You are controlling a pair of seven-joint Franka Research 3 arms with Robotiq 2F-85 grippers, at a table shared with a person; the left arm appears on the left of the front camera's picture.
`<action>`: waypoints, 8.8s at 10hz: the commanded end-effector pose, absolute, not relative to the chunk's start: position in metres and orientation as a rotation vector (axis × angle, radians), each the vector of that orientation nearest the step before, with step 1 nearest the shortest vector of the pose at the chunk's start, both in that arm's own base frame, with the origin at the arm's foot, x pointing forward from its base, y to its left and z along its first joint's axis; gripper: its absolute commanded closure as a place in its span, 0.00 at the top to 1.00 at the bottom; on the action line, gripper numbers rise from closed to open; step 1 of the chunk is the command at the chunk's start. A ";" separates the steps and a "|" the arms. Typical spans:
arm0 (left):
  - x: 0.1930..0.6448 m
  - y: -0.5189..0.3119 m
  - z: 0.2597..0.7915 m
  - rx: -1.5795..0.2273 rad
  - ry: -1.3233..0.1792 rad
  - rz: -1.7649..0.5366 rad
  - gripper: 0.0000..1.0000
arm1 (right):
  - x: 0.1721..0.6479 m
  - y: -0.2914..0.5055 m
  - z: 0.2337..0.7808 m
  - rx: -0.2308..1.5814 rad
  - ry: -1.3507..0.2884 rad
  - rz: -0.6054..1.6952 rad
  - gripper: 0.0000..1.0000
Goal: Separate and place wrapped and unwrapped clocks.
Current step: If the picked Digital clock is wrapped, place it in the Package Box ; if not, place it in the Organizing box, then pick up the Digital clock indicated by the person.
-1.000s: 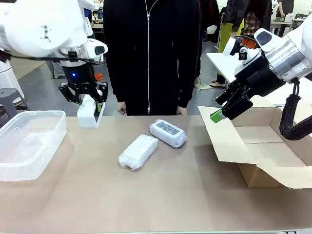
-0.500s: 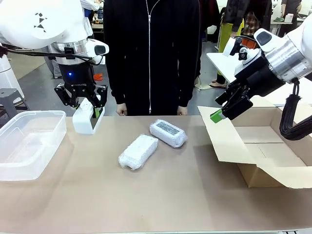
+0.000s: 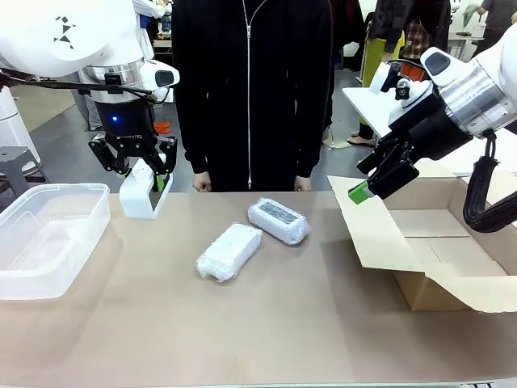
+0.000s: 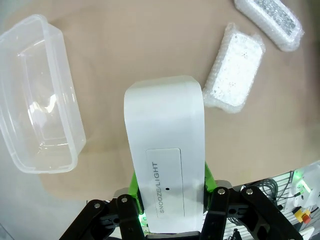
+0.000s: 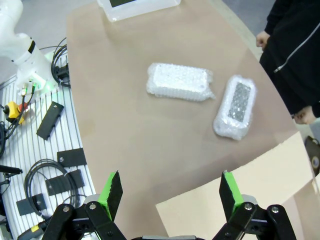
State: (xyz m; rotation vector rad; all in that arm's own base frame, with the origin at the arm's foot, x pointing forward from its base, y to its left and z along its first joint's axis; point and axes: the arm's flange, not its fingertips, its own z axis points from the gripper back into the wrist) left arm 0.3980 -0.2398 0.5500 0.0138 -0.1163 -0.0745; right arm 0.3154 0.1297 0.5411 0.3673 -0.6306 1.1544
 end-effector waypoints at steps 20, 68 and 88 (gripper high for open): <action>0.483 -0.008 0.492 0.119 -0.171 -0.028 0.51 | 0.316 0.129 0.541 0.399 -0.636 1.172 1.00; 0.365 -0.126 0.586 -0.357 -0.404 -0.927 1.00 | 0.316 0.129 0.541 0.399 -0.636 1.172 1.00; 0.357 -0.149 0.532 -0.327 -0.532 -1.111 1.00 | 0.316 0.129 0.541 0.399 -0.636 1.172 1.00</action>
